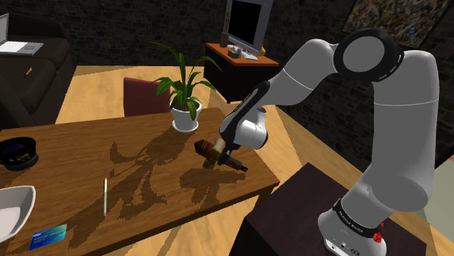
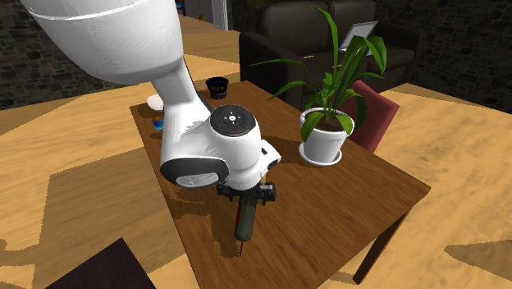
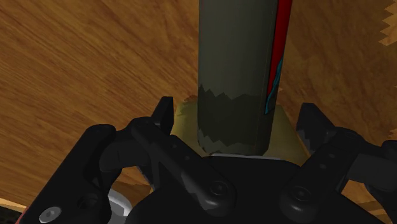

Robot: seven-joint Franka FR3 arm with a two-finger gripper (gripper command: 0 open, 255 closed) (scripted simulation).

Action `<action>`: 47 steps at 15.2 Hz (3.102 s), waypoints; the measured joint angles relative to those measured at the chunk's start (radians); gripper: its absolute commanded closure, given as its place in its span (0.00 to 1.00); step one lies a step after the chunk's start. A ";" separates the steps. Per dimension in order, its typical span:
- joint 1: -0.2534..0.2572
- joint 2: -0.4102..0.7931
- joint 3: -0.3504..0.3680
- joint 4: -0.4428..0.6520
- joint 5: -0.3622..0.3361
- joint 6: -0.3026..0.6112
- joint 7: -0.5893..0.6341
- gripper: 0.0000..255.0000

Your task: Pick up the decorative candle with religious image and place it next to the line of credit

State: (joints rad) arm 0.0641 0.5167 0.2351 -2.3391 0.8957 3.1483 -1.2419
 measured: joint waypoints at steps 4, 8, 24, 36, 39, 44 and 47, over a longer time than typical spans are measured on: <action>0.000 0.000 0.000 0.000 0.000 0.000 0.000 1.00; 0.000 0.000 0.000 0.000 0.000 0.000 0.000 1.00; 0.161 -0.176 -0.183 -0.069 -0.127 -0.132 0.165 1.00; 0.277 -0.352 -0.340 -0.117 -0.357 -0.264 0.380 1.00; 0.291 -0.391 -0.363 -0.121 -0.414 -0.296 0.431 1.00; 0.300 -0.454 -0.388 -0.123 -0.499 -0.353 0.502 1.00; 0.301 -0.493 -0.397 -0.119 -0.549 -0.392 0.545 1.00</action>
State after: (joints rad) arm 0.3655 0.0236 -0.1615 -2.4584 0.3472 2.7563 -0.6971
